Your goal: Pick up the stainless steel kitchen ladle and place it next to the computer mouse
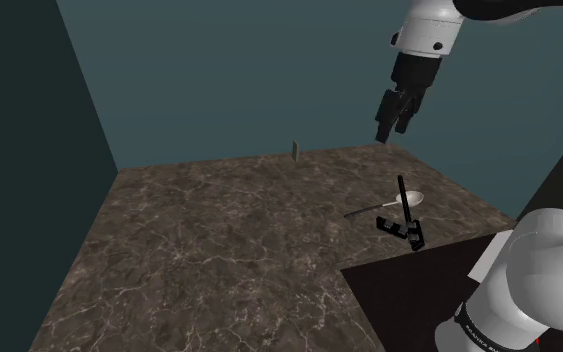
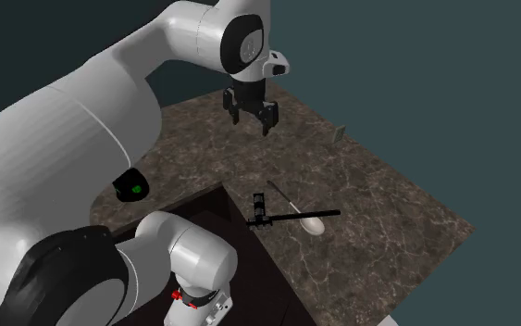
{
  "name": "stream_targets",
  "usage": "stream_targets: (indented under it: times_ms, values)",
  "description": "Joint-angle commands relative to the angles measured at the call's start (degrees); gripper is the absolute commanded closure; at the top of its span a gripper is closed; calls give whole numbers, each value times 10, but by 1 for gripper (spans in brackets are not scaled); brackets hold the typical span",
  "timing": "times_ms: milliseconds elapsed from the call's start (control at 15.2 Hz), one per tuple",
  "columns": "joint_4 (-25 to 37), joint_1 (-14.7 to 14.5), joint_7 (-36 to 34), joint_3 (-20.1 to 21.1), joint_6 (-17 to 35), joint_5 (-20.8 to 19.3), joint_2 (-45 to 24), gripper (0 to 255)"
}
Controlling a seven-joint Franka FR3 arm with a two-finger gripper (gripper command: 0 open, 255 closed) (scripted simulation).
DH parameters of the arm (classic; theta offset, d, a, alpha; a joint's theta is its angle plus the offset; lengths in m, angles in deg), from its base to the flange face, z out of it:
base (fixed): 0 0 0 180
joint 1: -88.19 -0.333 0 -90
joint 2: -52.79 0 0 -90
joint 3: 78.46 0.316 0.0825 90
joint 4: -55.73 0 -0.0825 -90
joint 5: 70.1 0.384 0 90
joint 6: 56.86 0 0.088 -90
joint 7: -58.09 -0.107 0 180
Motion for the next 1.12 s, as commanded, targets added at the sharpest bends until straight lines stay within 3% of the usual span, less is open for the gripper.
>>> stream_targets:
  times_ms: [0, 528, 1056]
  values:
    - [0, 0, 0, 0, 0, 0, 0, 0]
    - [-110, -42, 271, -123, 64, -67, 7, 0]
    - [-156, -85, 540, -257, 153, -145, -73, 0]
